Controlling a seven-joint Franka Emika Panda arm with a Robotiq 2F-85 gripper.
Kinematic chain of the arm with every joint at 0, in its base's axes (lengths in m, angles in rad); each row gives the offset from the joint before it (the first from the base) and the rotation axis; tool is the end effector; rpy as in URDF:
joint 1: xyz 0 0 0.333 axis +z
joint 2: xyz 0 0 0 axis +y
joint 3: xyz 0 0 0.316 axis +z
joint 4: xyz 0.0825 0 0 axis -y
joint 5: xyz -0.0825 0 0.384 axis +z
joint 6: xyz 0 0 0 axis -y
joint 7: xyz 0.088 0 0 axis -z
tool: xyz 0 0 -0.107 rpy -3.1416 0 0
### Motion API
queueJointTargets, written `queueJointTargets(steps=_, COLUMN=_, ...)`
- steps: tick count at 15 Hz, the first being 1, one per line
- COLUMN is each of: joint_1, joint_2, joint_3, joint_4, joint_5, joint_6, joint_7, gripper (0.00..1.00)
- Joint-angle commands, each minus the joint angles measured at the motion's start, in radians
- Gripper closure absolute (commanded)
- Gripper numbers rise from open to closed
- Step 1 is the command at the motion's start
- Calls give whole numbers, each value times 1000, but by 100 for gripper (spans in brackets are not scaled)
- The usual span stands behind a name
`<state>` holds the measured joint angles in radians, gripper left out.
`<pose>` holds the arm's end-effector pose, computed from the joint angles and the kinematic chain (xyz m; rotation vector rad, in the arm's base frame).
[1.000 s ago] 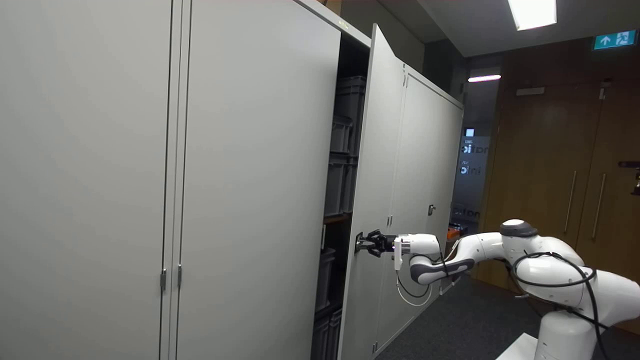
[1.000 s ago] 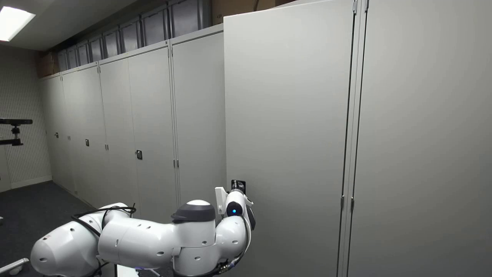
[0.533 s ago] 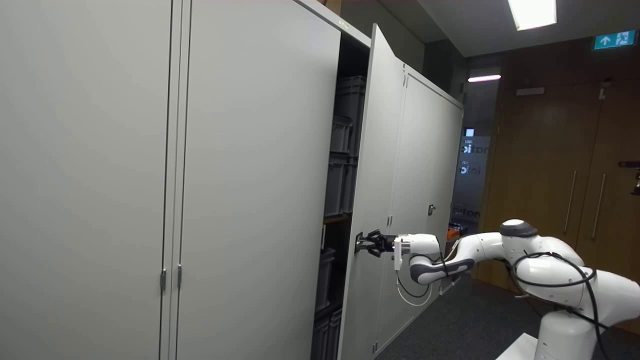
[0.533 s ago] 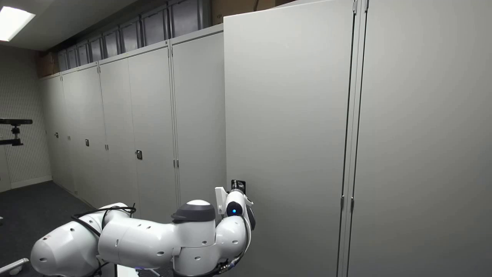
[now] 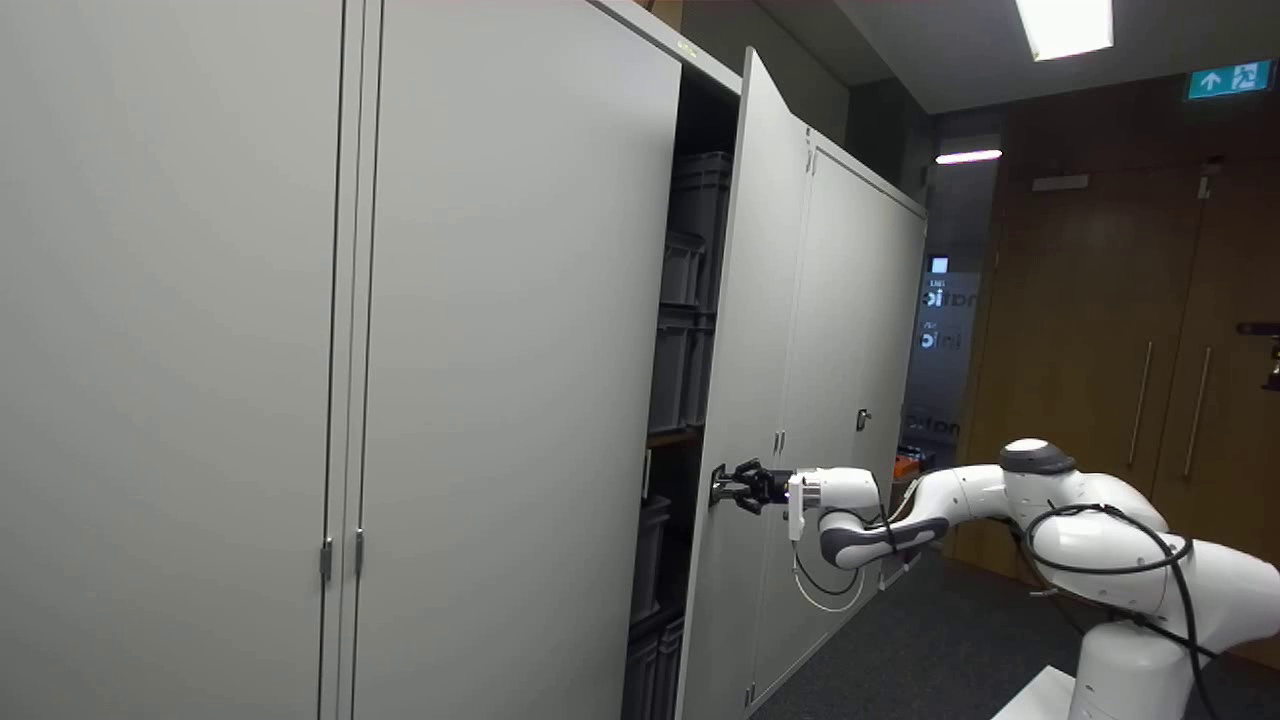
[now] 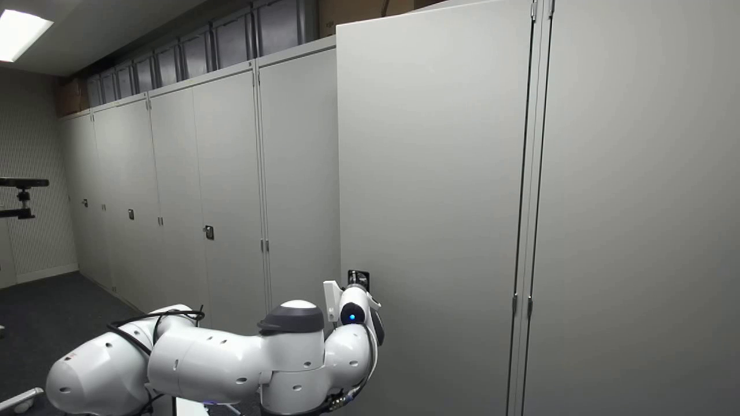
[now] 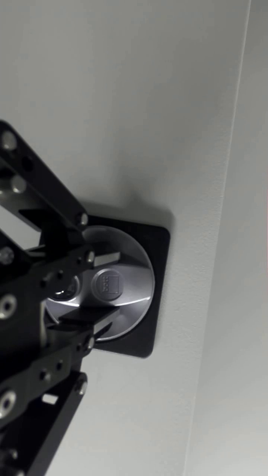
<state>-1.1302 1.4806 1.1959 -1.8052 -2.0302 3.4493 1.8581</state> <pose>0.5915 0.0054 0.2555 -1.6389 0.5390 -0.6873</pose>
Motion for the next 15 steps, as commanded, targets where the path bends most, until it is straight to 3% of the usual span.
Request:
queueJointTargets(steps=1, joint_1=-6, joint_2=0, joint_3=53, joint_4=-58, joint_5=8, joint_6=46, joint_7=46, gripper=92)
queueJointTargets(steps=15, joint_1=-36, joint_2=0, joint_3=56, joint_4=-84, joint_5=-7, joint_6=42, joint_7=47, gripper=92)
